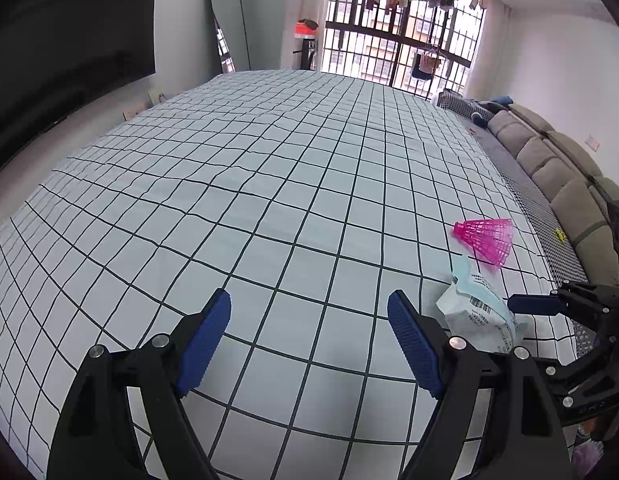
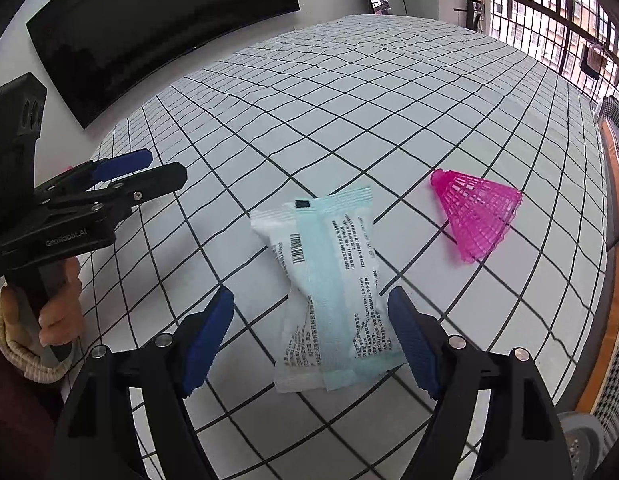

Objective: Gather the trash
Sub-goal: 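Grasp the white-and-blue snack packet with the right tool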

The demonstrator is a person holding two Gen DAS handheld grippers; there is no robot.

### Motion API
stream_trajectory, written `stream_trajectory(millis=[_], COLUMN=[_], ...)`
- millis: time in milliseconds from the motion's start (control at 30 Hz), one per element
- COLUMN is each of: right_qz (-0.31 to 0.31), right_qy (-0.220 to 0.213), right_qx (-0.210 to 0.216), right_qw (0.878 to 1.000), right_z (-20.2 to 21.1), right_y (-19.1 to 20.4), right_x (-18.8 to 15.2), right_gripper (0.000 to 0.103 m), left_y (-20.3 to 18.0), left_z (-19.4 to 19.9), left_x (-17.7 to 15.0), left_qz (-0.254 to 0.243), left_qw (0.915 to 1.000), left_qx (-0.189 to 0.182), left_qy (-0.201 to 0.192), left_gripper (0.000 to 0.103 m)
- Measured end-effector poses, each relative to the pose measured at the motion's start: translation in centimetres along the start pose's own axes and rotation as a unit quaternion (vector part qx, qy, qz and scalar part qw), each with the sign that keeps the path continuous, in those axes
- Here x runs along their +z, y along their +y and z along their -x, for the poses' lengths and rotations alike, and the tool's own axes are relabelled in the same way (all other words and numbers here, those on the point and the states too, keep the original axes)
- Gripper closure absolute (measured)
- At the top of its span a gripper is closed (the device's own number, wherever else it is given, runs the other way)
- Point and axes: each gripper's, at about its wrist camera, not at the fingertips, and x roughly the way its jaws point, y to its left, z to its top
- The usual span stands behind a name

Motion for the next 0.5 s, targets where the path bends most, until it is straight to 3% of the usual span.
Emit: stream_trajectory(millis=[333, 500], right_qz=[-0.081, -0.083], right_qy=[0.002, -0.006], right_qx=[-0.044, -0.104], right_qw=[0.996, 0.991], right_z=[-1.7, -2.1], right_y=[0.3, 0.6], right_x=[0.2, 0.3], right_gripper=[0.027, 0.027], left_y=[-0.1, -0.1], left_z=[0.1, 0.1], left_x=[0.0, 0.0], left_qz=[0.000, 0.001], left_qw=[1.0000, 1.0000], left_qx=[0.001, 0.001], left_qy=[-0.001, 0.000], left_gripper=[0.024, 0.024])
